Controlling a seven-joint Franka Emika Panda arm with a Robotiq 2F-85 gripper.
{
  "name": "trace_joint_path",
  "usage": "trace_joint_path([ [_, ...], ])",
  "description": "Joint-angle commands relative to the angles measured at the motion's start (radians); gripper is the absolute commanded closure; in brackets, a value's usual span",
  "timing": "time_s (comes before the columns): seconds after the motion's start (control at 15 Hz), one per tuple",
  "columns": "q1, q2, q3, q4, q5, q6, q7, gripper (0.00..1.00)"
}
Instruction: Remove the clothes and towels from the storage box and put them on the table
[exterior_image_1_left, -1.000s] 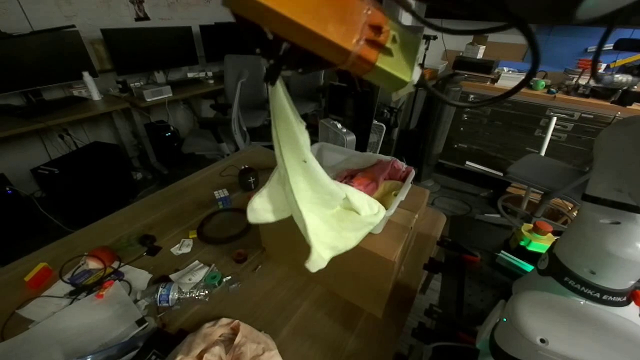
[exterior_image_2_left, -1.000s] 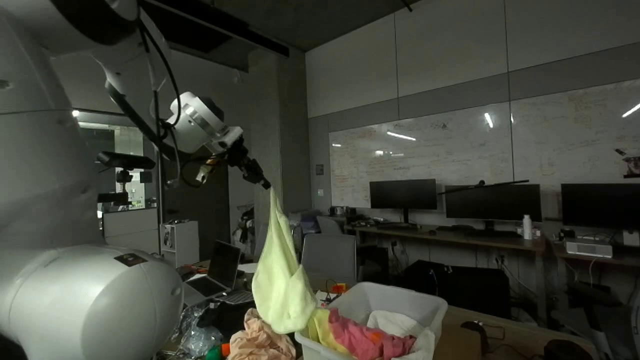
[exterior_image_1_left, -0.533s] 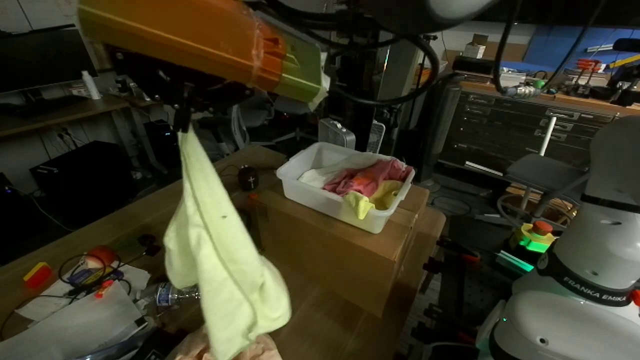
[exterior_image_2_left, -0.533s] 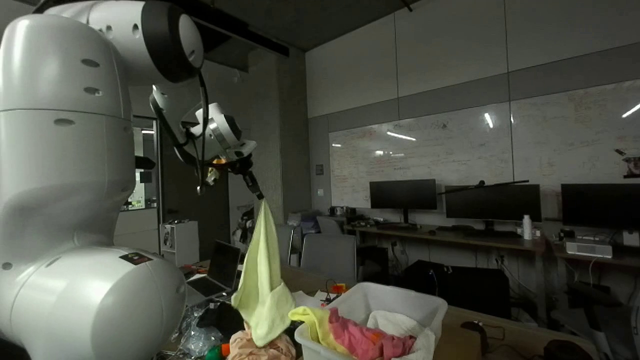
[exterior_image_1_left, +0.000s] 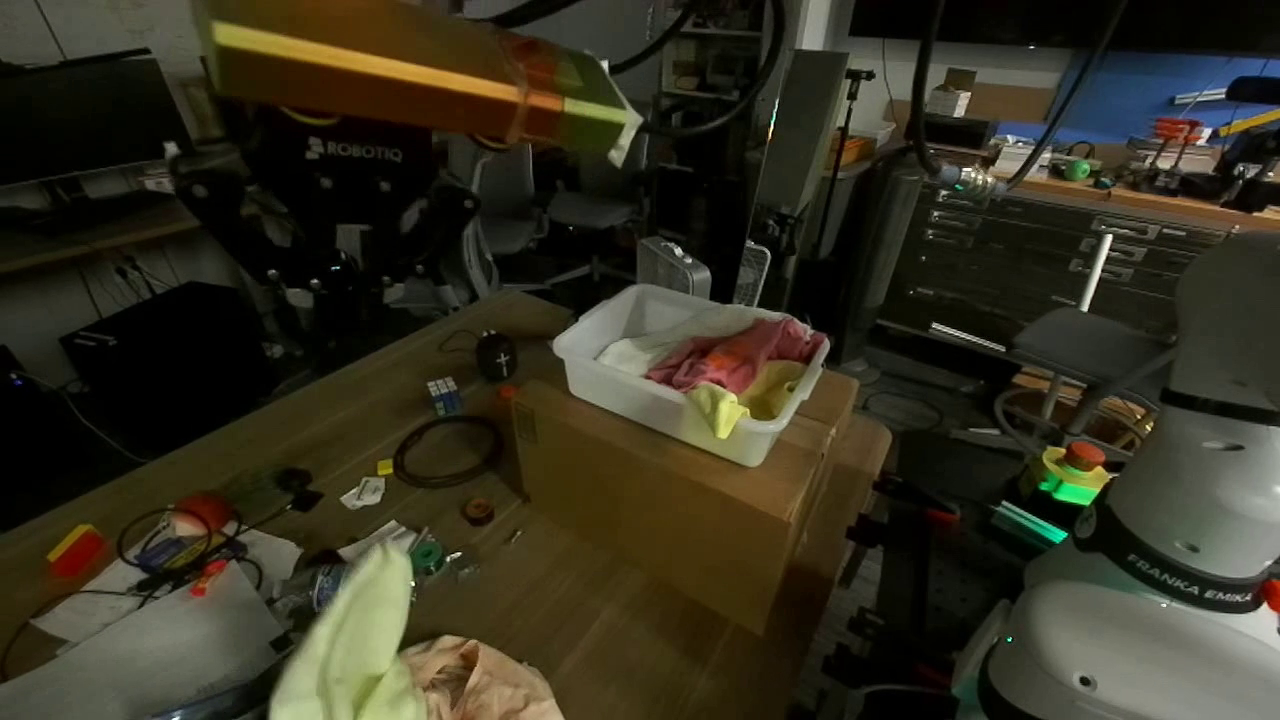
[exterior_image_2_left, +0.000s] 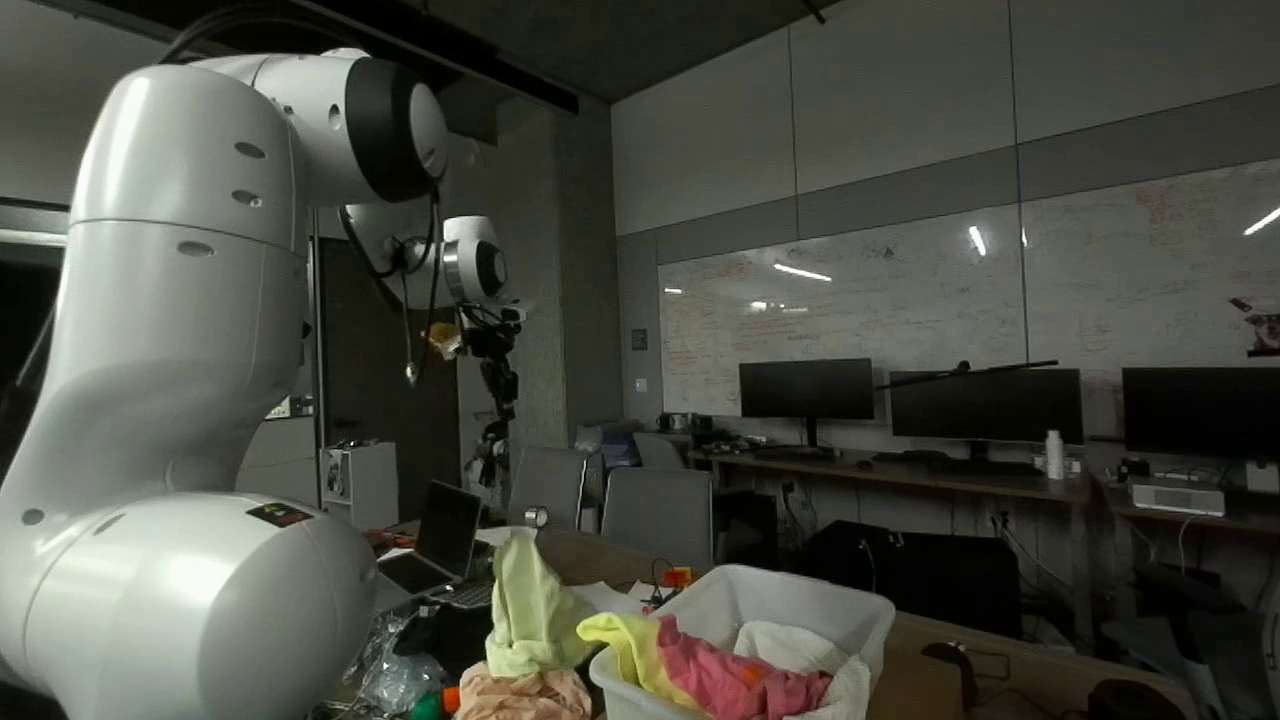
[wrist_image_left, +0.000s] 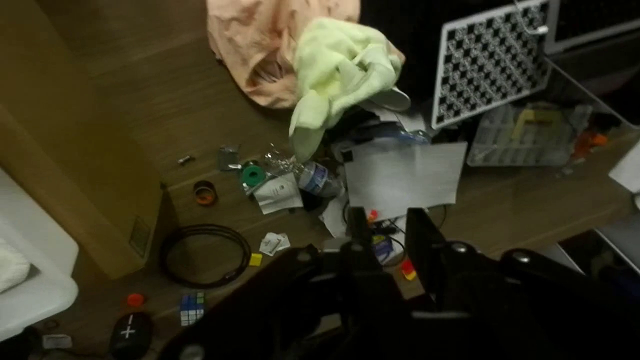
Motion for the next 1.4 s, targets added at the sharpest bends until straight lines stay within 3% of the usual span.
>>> trace_joint_path([
  [0.0,0.017,0.02,-0.048,0.047,0.044,-0.206,-0.161,0.4],
  [0.2,-0.003,0.004,-0.094,-0.003,0.034,-0.353,-0.229,0.18],
  [0.4,-0.033,-0.02,-0.151,-0.093,0.031,-0.365,-0.267,0.0],
  [0.73,-0.106,-0.048,-0.242,-0.273,0.033,-0.264,-0.301,0.0],
  [1.33,-0.246,-0.086,-0.376,-0.542,0.091,0.035,-0.364,0.0],
])
